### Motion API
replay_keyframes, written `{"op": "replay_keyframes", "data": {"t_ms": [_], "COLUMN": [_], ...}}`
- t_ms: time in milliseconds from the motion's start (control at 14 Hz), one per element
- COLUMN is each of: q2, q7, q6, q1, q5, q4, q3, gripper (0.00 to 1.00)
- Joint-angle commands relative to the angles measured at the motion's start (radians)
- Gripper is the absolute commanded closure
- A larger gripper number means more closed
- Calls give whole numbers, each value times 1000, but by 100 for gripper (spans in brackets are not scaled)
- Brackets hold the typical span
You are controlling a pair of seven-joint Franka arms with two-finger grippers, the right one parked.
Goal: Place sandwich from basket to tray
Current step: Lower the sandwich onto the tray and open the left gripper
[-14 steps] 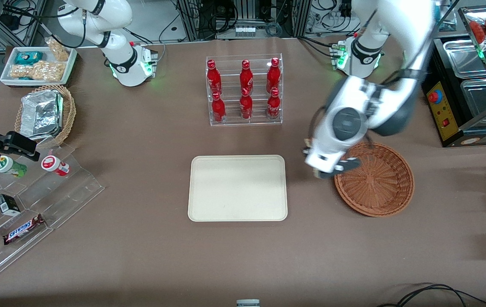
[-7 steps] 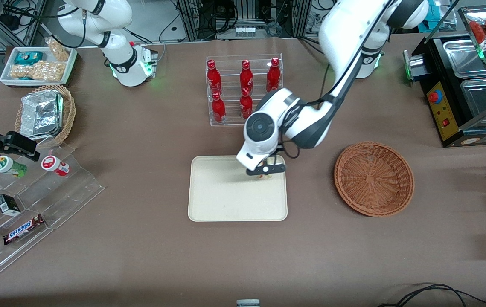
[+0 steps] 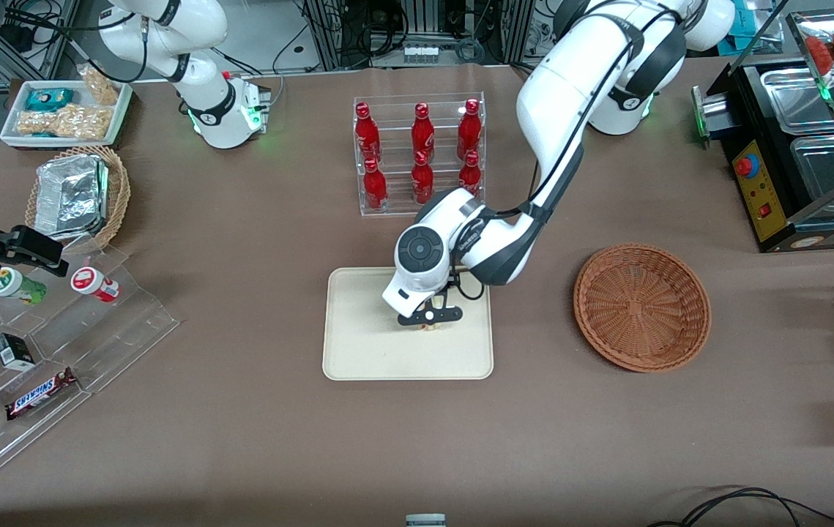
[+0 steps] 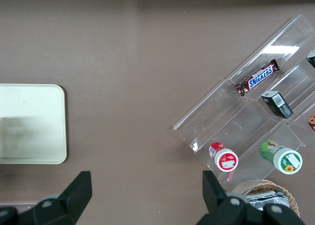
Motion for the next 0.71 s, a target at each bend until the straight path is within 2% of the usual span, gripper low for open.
{"op": "replay_keyframes", "data": {"t_ms": [0,71,143,214,286,643], "q2": [24,26,32,34,34,-9], "q7": [-21,-24,-39,-83,-111,-117], "q6": [-18,-15,-1,14,25,-48], "q1": [-22,-22,-23,-23,-23,-17], "q5": [19,19,19,19,20,21], "q4": [55,55,55,55,55,55], "q3": [12,12,12,12,12,17], "gripper": [73,69,51,30,0,0]}}
